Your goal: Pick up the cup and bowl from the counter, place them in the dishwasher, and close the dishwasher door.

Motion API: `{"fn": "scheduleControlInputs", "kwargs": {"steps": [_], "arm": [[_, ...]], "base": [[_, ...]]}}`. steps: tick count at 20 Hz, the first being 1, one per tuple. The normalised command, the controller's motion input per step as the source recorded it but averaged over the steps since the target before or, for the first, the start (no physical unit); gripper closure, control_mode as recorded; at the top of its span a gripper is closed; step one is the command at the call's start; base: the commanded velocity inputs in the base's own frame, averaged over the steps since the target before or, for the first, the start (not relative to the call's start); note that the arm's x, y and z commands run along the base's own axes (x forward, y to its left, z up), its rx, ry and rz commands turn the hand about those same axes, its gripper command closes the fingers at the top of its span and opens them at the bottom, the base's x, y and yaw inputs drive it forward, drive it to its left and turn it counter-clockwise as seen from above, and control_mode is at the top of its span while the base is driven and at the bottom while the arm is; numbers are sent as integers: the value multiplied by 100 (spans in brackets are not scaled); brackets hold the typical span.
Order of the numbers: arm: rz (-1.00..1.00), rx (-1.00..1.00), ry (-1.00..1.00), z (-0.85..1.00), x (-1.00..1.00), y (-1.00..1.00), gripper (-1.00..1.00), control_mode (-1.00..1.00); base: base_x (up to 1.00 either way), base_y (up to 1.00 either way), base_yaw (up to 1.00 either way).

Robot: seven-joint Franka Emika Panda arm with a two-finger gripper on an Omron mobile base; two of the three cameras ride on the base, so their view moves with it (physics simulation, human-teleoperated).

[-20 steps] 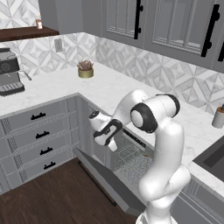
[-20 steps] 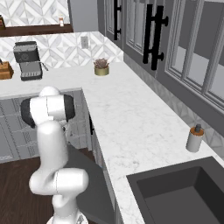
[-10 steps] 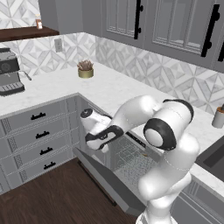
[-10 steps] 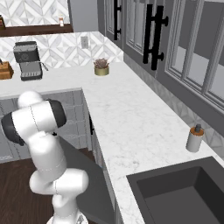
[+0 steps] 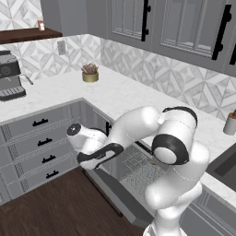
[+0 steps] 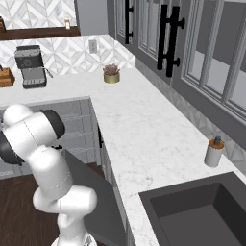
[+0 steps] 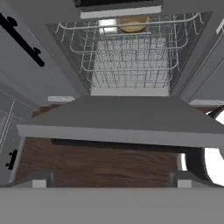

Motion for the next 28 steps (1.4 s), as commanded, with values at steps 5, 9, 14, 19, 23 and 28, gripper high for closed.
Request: {"fn": "scheduleControlInputs", "kwargs": {"steps": [5,9,14,19,23,28], "arm": [[0,-15,-12,-92,-42,79,-100,-100],[0,-22,-2,-98,-8,80,-100,-100],[-5,-23,0,-67,-14,99,-100,-100],[-6,-24,-13,-59,-66,76,-100,-100],[-8,-17,-34,-54,-84,5,-100,-100],[-13,-17,-38,-61,-76,0,-100,-100]], "base": [[0,0,0],[0,0,0],[0,0,0],[0,0,0],[0,0,0],[0,0,0]]}}
